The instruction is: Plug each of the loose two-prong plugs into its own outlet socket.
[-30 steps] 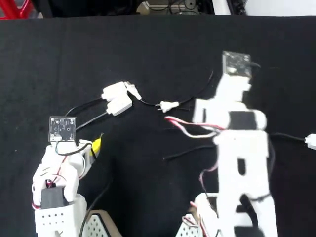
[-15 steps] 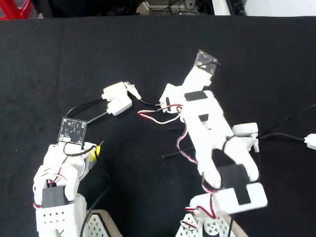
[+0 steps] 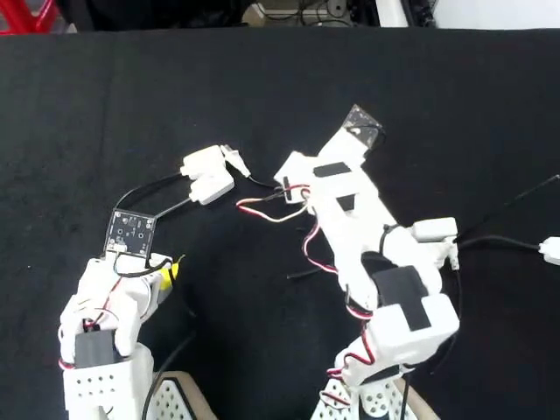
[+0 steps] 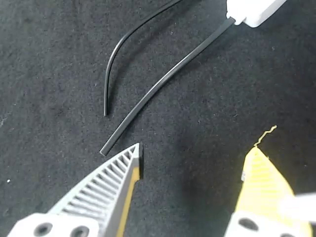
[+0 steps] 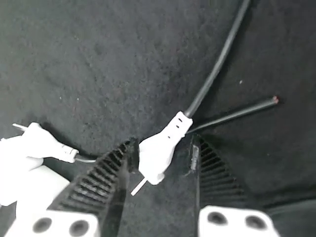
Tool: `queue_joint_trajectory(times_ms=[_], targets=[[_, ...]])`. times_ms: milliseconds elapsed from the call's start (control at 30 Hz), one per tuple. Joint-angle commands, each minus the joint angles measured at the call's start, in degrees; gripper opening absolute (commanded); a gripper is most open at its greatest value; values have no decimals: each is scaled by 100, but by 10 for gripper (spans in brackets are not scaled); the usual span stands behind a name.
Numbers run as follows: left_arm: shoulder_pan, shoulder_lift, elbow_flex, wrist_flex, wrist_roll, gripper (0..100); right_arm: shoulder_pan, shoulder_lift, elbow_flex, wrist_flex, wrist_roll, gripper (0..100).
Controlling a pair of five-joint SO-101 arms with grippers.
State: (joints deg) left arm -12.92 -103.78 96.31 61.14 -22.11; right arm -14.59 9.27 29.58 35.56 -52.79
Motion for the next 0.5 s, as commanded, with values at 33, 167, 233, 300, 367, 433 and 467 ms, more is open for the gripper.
queue_joint_trajectory(times_ms=[33, 167, 233, 300, 367, 433, 467], targets=[[-75, -62, 110, 44, -53, 324, -202, 57, -233, -53, -185, 169], [-75, -62, 110, 53, -53, 324, -264, 224, -233, -53, -246, 157], [-75, -62, 110, 53, -53, 324, -237, 286, -251, -88, -316, 96], [-75, -62, 110, 53, -53, 324, -220, 286, -268, -97, -281, 14], [-75, -62, 110, 53, -53, 324, -220, 233, -259, -79, -281, 22], [-75, -62, 110, 44, -53, 324, -211, 154, -242, -53, -273, 11], [-75, -62, 110, 44, -53, 324, -202, 101, -233, -53, -264, 11]])
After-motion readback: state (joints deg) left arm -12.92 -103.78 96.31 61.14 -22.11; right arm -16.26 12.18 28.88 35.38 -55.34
